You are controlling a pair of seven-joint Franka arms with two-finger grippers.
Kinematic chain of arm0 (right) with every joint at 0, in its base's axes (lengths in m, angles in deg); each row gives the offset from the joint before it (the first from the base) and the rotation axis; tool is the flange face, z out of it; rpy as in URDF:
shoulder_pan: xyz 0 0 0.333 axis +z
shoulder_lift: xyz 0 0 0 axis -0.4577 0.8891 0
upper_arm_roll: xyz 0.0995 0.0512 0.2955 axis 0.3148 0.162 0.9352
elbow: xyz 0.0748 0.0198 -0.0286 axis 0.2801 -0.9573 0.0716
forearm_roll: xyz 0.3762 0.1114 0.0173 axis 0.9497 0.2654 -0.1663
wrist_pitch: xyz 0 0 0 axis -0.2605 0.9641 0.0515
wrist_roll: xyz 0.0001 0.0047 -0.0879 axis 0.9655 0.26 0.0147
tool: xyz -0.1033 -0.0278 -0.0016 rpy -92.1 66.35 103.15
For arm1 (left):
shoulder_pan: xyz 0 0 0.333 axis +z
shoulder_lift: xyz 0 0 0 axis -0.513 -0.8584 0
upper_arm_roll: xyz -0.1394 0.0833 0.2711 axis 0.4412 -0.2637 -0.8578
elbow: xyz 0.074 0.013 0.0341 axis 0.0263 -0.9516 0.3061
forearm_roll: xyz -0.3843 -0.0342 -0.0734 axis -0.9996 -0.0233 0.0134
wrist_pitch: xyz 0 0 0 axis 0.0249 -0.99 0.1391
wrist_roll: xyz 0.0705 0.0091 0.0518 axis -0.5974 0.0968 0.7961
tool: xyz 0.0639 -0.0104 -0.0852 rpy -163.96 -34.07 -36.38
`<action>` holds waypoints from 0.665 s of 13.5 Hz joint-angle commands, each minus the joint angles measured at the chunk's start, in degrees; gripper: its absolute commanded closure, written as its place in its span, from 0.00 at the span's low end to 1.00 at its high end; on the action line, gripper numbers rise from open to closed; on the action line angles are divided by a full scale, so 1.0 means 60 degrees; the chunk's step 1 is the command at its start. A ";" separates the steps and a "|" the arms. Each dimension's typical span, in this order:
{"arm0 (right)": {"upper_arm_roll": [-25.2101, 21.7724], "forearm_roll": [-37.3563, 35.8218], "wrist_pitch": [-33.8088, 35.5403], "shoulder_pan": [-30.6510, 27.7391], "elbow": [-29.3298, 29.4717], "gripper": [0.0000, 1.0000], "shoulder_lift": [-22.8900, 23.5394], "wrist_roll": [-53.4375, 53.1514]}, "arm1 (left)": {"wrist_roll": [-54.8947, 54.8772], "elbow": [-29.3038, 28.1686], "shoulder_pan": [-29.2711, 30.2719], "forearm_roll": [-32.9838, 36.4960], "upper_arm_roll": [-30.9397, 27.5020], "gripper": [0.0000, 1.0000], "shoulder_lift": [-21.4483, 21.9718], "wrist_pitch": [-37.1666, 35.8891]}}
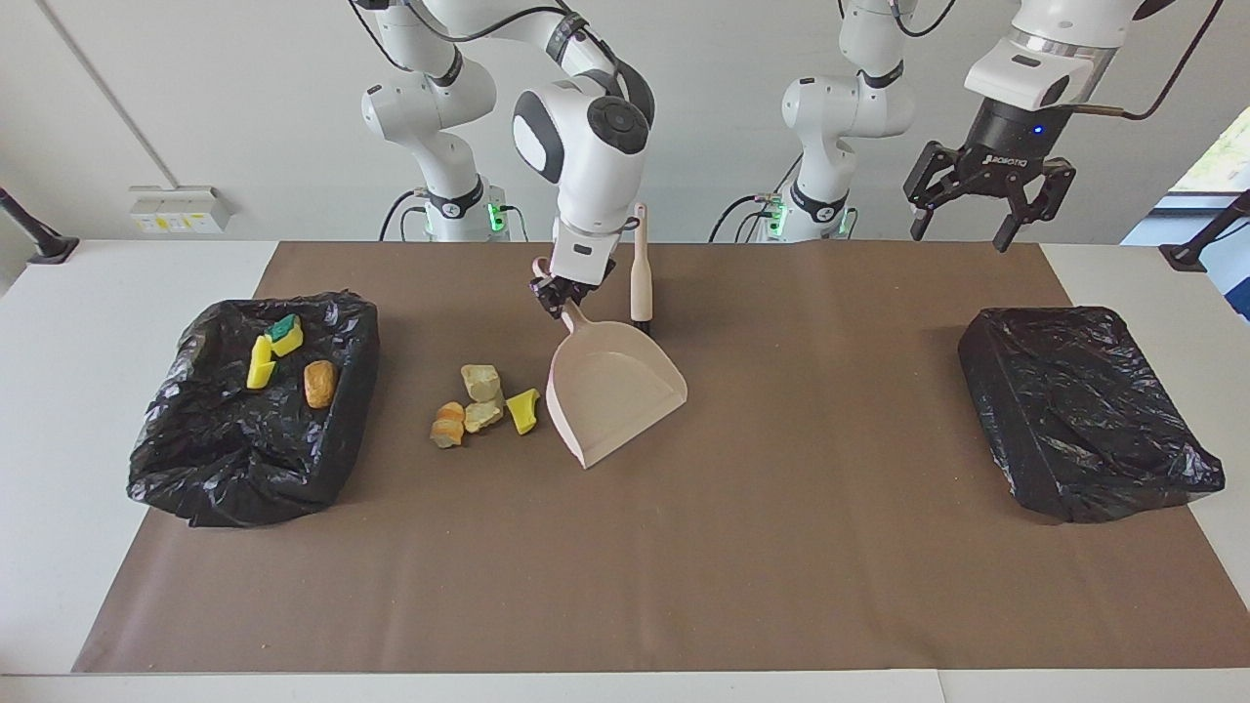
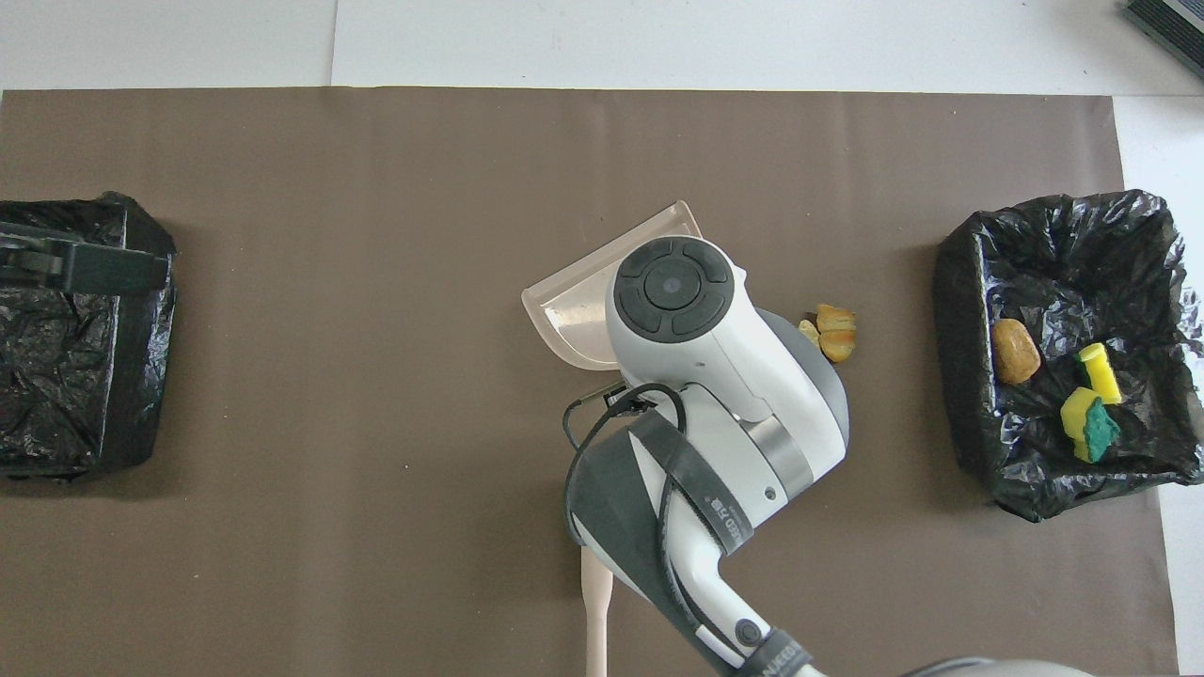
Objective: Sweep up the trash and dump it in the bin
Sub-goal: 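Set the empty dustpan beside the remaining trash with the right gripper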
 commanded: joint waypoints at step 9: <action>0.0006 0.1907 -0.1958 -0.0056 0.0961 1.00 0.1717 -0.2983 | -0.0853 -0.0014 0.0453 0.0212 -0.0027 0.00 0.0256 -0.1613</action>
